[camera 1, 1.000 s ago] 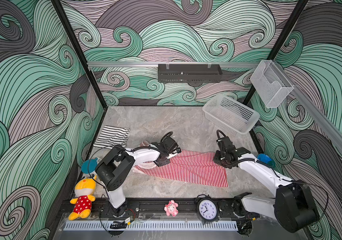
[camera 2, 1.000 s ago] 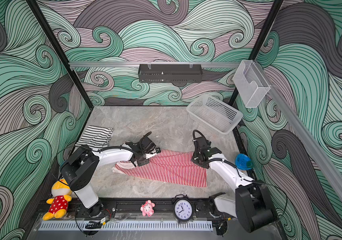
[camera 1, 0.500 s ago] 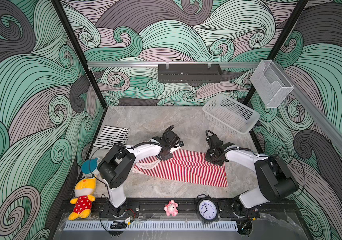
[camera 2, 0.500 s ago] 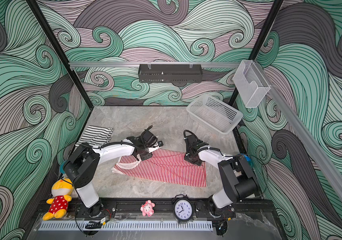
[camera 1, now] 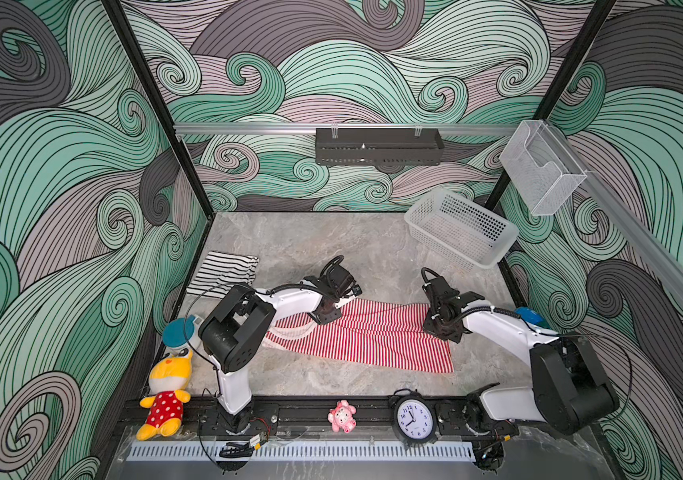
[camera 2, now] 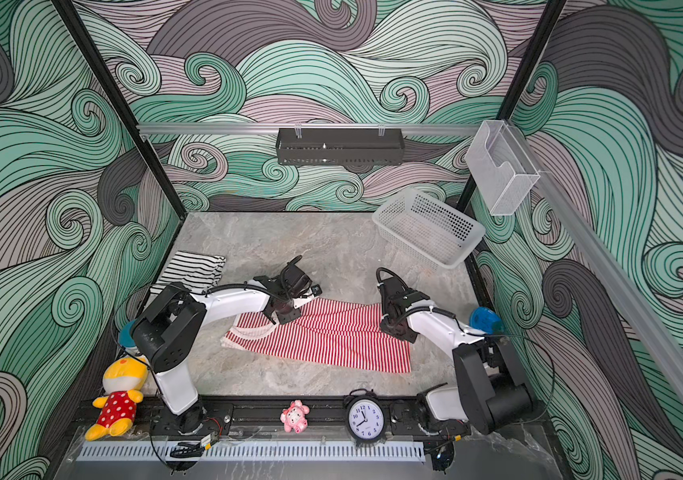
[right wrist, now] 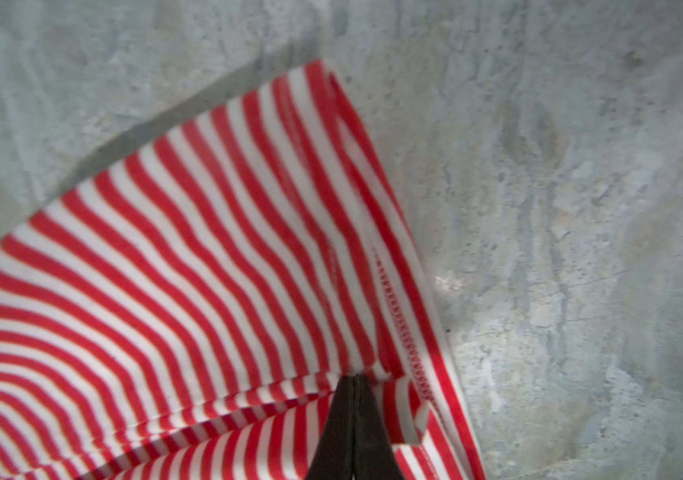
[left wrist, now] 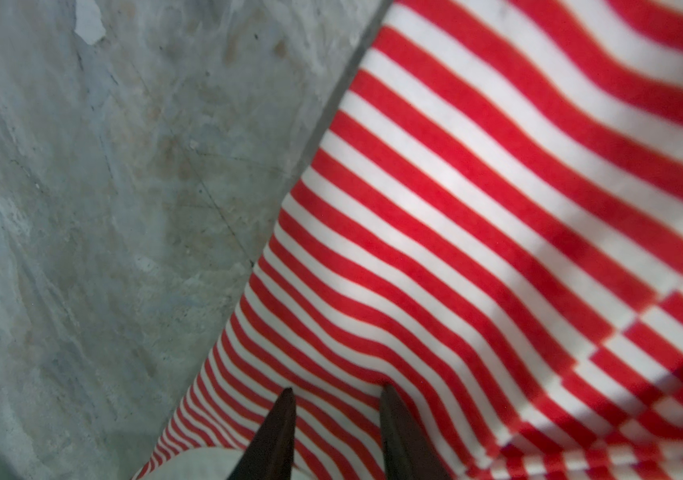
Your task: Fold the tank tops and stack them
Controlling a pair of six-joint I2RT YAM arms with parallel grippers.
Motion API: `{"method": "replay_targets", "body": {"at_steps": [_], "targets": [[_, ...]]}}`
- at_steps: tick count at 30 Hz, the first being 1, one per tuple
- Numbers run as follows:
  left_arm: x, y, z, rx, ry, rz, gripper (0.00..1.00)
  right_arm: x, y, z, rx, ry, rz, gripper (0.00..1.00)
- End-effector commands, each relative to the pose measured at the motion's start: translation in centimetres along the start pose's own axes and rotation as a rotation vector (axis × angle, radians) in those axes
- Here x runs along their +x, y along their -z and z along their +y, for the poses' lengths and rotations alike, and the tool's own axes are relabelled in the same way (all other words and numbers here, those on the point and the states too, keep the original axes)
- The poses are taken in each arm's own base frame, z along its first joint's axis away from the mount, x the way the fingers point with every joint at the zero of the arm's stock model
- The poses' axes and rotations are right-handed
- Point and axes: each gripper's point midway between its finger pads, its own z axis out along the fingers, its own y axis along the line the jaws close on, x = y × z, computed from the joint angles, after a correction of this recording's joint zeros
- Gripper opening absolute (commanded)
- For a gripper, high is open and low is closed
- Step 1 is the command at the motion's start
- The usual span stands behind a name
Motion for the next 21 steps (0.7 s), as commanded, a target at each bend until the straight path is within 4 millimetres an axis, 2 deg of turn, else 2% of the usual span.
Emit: {"method": "replay_targets", "body": {"at_steps": [1,6,9,15,21], "targets": [[3.1,0.2,-0.3,0.047,0.056,0.074,0.38,0.2,0.4,-1.0,0.015,-0.001,0.008,0.06],[2.5,2.3,5.8,-0.021,0.236,-0.018,0.39,-1.2,2.7,2.1,-0.123,0.009,-0.063,0.17],[2.5,2.2,9.1,-0.047,0.288,-0.035,0.39,-1.8,3.7,4.2,-0.178,0.027,-0.092,0.22],[3.3,0.1,12.7,-0.074,0.259,0.076,0.40,-1.2,3.0,8.5,-0.218,0.073,-0.056,0.25],[6.1,0.3,14.9,-0.085,0.321,0.105,0.44,0.5,1.2,10.8,-0.207,0.116,-0.024,0.26]]}}
